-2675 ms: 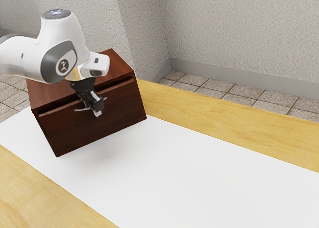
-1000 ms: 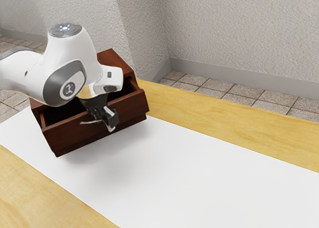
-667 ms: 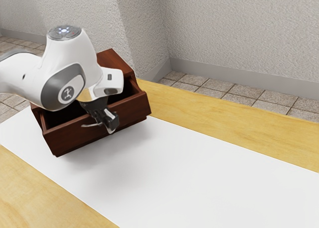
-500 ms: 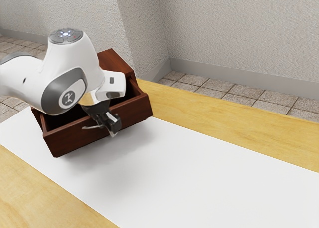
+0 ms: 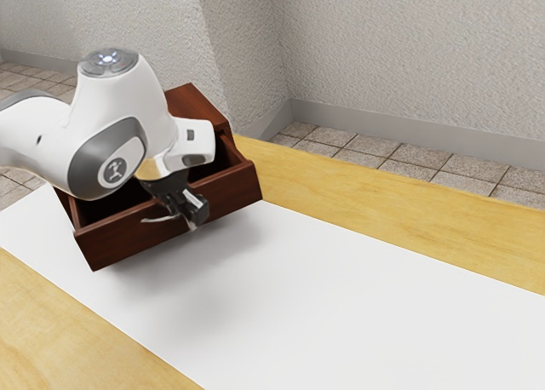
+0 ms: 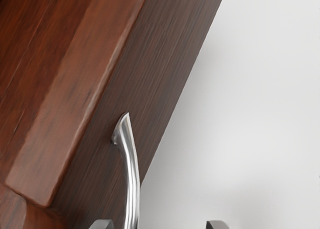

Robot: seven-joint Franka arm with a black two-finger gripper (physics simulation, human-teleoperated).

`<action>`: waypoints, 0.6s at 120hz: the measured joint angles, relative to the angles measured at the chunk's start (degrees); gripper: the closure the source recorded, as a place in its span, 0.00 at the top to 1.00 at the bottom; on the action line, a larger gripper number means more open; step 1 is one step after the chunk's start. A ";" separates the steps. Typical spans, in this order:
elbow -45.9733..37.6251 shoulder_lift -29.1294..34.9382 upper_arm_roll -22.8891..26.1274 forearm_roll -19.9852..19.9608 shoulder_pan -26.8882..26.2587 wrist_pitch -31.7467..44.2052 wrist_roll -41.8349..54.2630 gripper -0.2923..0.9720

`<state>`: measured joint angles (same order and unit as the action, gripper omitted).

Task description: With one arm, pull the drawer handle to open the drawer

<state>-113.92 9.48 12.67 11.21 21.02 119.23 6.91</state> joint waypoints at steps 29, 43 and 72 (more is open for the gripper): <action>-1.77 0.55 -0.01 -0.07 -0.77 0.92 -1.24 0.42; -2.23 0.93 -0.01 -0.39 -1.03 1.28 -1.82 0.42; -3.42 2.09 -0.02 -0.65 -1.45 2.13 -2.78 0.39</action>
<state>-117.34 11.57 12.65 10.56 19.56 121.36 4.12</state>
